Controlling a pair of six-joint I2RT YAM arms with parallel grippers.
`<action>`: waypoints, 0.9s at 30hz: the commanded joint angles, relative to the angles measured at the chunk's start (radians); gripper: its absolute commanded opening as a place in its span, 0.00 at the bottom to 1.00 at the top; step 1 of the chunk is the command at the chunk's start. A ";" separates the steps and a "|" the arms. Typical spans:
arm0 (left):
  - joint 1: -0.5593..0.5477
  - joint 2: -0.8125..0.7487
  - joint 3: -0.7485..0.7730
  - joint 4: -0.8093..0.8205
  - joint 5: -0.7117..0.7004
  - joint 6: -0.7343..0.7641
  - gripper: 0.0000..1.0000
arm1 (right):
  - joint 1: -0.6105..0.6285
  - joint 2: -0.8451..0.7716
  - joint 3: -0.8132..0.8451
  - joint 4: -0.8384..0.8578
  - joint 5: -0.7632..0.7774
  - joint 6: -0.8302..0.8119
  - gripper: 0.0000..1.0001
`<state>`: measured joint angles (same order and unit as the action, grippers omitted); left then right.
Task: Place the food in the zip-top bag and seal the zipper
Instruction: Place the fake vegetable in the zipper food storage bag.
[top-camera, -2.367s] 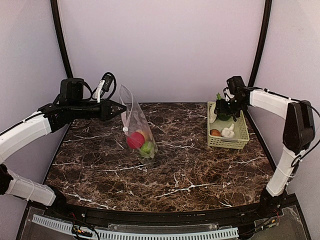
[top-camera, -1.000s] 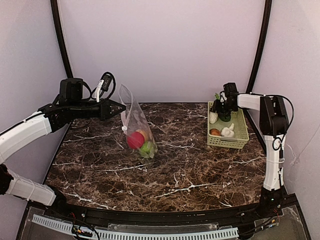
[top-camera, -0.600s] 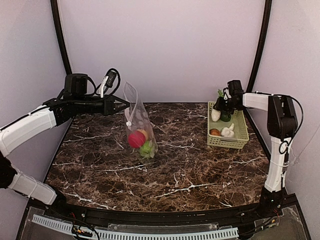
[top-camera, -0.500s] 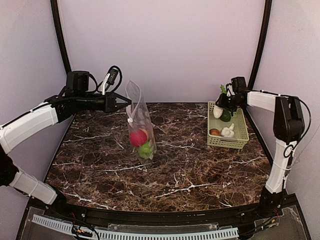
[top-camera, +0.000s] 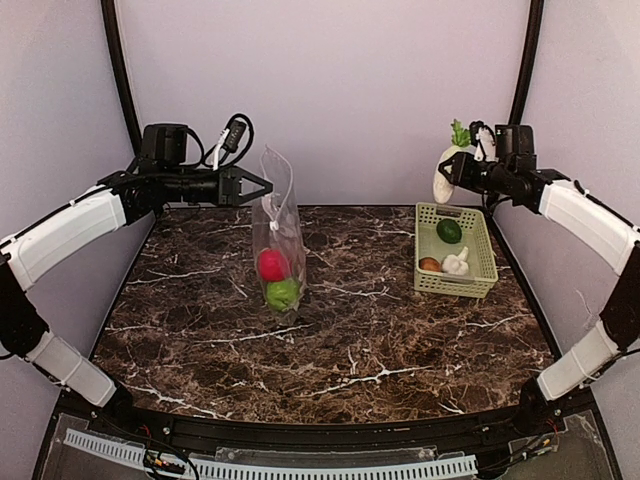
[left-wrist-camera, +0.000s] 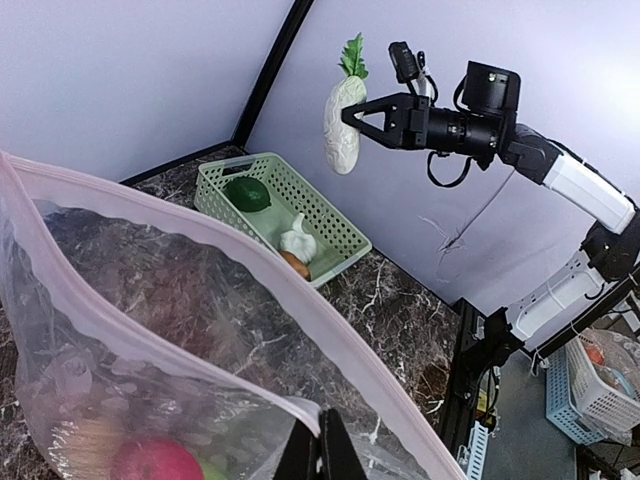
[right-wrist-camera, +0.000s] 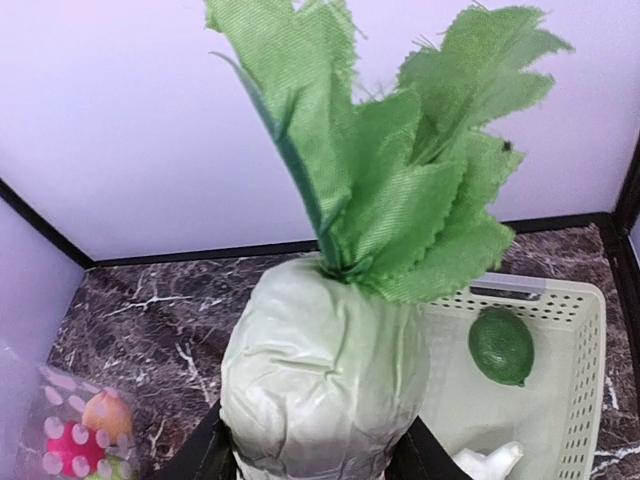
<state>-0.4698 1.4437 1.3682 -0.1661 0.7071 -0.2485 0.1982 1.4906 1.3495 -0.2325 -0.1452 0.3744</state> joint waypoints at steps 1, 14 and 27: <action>-0.007 -0.008 -0.022 -0.009 0.026 -0.004 0.01 | 0.123 -0.085 0.002 -0.019 -0.005 -0.025 0.37; -0.007 -0.033 -0.088 0.004 0.052 0.005 0.01 | 0.568 -0.002 0.249 -0.036 0.085 -0.033 0.38; -0.015 -0.056 -0.100 0.035 0.086 -0.018 0.01 | 0.758 0.206 0.522 -0.053 0.096 -0.053 0.38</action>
<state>-0.4759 1.4342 1.2854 -0.1539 0.7662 -0.2630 0.9199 1.6619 1.7908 -0.2878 -0.0696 0.3447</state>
